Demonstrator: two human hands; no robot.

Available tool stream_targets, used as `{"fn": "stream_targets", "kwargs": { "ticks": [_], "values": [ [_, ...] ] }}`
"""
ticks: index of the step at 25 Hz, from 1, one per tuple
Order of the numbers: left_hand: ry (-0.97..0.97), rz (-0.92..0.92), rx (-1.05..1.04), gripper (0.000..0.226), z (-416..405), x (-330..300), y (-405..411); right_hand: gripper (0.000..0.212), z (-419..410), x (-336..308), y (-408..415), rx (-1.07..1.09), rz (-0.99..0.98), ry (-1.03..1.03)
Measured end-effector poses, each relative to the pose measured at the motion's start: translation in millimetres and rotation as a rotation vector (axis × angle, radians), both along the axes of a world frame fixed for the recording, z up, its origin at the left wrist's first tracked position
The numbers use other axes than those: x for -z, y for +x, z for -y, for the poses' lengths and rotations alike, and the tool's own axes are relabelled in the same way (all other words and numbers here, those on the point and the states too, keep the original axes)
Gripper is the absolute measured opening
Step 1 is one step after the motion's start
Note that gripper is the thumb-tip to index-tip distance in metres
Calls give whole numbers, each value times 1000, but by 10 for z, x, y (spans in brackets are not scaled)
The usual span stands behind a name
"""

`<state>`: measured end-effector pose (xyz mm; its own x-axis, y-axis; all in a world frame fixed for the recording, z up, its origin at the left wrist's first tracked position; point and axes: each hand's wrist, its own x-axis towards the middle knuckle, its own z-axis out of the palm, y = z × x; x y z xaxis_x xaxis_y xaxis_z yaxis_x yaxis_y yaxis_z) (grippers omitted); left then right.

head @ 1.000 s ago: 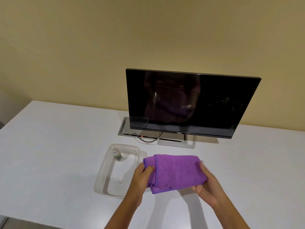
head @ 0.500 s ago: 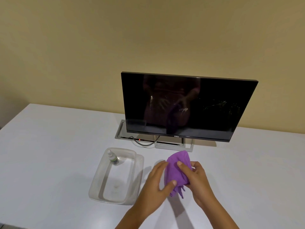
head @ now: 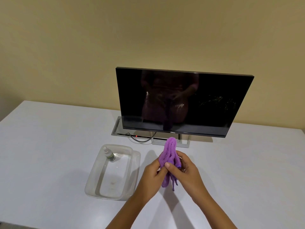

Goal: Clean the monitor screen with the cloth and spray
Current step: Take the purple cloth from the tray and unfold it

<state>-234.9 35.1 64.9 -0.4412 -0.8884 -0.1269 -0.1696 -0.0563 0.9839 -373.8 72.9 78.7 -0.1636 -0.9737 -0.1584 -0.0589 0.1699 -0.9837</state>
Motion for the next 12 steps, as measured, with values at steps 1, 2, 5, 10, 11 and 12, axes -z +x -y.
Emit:
{"fn": "stream_targets", "kwargs": {
  "ticks": [1,2,5,10,11,12],
  "values": [
    [10,-7,22,24,10,-1,13,33,-10,24,-1,17,-22,-12],
    [26,-12,46,25,28,-5,29,27,-13,48,-6,41,-36,-18],
    [57,-27,73,24,77,2,83,19,-16,132,-92,152,-73,11],
    [14,-44,-81,21,123,64,172,27,-50,164,-370,295,-149,51],
    [14,-30,-99,20,124,83,185,26,-69,158,-416,293,-183,42],
    [15,-17,-106,19,119,109,196,25,-96,156,-461,290,-210,34]
  ]
}}
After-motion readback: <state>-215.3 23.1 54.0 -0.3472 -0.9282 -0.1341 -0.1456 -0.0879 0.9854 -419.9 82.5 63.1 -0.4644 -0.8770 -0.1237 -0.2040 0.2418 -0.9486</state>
